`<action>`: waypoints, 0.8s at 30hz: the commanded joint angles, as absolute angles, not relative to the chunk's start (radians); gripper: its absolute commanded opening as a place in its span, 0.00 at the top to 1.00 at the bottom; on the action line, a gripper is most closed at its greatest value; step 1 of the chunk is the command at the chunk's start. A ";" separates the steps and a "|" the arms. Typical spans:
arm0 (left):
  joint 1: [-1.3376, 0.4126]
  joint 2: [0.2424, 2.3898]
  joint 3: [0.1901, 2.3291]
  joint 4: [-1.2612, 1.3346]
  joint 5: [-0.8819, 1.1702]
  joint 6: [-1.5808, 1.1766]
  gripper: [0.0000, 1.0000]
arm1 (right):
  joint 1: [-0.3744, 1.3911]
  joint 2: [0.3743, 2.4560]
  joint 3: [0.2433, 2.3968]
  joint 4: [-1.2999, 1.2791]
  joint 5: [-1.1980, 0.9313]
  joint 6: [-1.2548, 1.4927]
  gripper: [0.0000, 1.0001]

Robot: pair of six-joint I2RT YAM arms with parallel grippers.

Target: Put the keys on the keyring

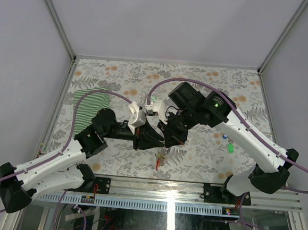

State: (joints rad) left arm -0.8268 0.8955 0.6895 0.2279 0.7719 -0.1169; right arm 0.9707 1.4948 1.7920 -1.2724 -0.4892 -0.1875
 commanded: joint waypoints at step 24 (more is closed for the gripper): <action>-0.847 0.904 0.738 0.220 0.802 -0.084 1.00 | 0.983 1.432 1.785 -1.210 -0.493 -0.176 1.00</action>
